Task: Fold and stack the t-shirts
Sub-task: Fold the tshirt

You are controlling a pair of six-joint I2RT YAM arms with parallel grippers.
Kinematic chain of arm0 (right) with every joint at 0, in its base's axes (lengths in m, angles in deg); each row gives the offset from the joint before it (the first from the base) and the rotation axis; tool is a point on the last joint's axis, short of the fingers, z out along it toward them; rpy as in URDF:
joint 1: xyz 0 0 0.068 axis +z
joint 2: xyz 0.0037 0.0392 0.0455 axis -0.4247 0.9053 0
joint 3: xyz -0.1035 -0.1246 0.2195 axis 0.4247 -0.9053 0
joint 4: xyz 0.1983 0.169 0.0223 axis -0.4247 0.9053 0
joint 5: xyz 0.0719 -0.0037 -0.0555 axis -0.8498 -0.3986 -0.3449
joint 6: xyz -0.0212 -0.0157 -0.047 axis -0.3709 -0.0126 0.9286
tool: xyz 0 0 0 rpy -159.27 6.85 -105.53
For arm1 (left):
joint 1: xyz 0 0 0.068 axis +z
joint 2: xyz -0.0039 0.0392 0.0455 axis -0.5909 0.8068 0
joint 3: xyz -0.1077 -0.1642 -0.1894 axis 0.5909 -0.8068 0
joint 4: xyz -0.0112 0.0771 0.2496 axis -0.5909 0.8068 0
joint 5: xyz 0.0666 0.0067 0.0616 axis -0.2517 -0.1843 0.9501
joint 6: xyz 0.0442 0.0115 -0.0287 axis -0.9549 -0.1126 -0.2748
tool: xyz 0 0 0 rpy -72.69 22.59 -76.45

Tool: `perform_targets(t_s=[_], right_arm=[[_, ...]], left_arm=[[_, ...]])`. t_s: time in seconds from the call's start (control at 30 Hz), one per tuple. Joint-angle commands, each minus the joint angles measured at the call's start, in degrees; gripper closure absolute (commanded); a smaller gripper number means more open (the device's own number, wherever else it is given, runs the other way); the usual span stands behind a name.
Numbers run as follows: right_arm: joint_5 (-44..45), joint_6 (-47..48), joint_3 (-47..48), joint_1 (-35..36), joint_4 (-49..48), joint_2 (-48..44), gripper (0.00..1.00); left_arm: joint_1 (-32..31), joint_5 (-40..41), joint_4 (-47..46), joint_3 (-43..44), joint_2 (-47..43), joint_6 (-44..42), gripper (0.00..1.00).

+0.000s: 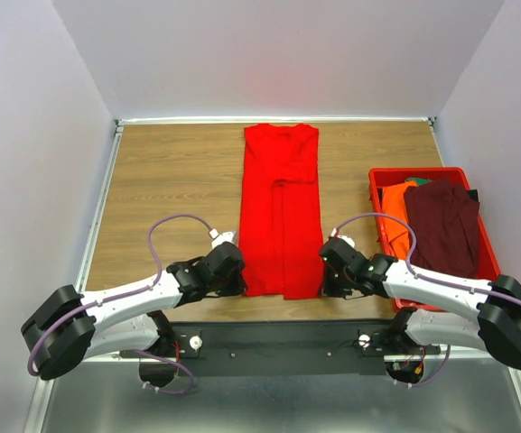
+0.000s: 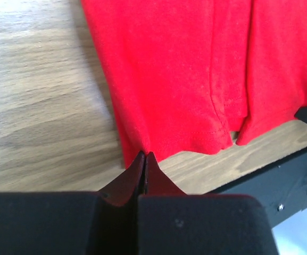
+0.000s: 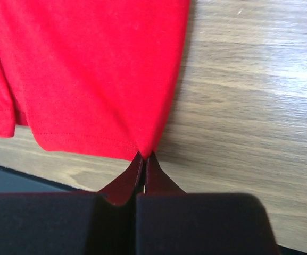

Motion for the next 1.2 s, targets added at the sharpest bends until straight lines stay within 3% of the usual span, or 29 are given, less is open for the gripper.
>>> perform_targets(t_s=[0.0, 0.27, 0.47, 0.67, 0.83, 1.17], right_arm=[[-3.04, 3.01, 2.62, 0.32, 2.75, -1.15, 1.0], [-2.26, 2.58, 7.01, 3.31, 9.26, -5.37, 1.0], [0.47, -0.23, 9.12, 9.72, 12.87, -5.38, 1.0], [7.93, -1.82, 10.79, 12.71, 15.94, -5.46, 1.0], [17.58, -1.73, 14.3, 12.63, 15.51, -0.56, 0.99], [29.47, 2.31, 24.41, 10.52, 8.66, 12.55, 1.0]], left_arm=[[-0.07, -2.52, 1.97, 2.46, -2.05, -1.41, 1.0], [-5.33, -2.69, 6.63, 4.22, -6.19, 1.67, 1.0], [-10.35, -0.67, 9.97, 6.42, -6.19, 4.74, 1.0], [-11.85, 2.66, 13.14, 7.48, -7.33, 5.01, 1.0], [-10.71, 7.84, 11.13, 9.41, -4.62, 2.56, 1.0], [1.85, 9.17, -0.12, 13.28, 1.98, -7.11, 1.0]])
